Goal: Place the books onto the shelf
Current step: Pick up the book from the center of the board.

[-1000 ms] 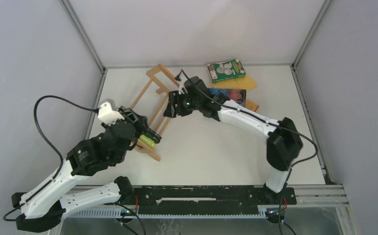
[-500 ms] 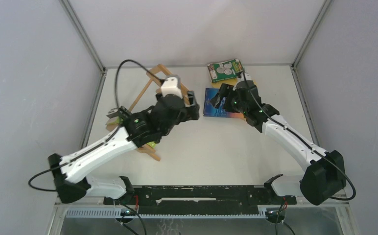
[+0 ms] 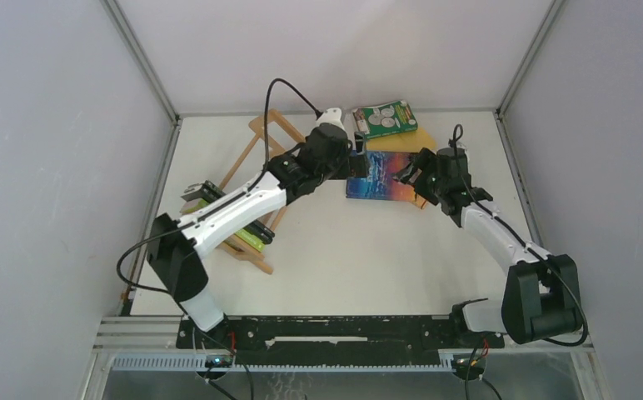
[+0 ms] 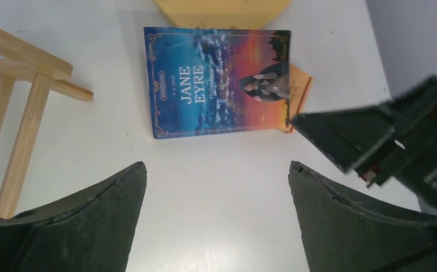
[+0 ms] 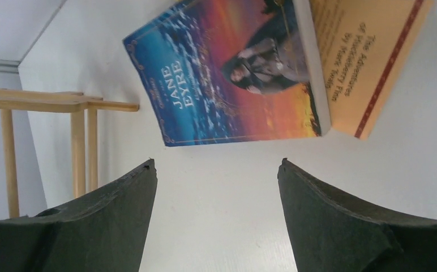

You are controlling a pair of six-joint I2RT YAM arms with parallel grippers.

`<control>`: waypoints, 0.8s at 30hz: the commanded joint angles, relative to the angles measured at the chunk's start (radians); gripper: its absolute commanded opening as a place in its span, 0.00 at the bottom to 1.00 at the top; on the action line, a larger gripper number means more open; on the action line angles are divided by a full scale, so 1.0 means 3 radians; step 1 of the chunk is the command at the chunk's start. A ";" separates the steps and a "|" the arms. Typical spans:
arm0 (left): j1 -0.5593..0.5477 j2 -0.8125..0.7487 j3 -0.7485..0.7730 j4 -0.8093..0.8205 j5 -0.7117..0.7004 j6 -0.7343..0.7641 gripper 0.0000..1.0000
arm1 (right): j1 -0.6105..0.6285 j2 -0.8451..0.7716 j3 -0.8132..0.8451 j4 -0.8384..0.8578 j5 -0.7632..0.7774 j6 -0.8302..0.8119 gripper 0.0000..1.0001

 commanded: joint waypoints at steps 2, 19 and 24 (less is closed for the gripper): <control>0.0184 0.0232 0.0188 0.0322 0.0542 0.0172 0.99 | -0.0046 -0.0174 -0.0437 0.0584 -0.0042 0.0460 0.85; 0.0288 0.0843 0.0324 0.0477 0.0577 0.0305 0.98 | -0.0135 0.0537 -0.1346 0.2478 -0.0278 0.1399 0.89; 0.0308 0.1020 0.0449 0.0489 0.0560 0.0324 0.98 | -0.0136 0.0816 -0.1397 0.2847 -0.0237 0.1515 0.91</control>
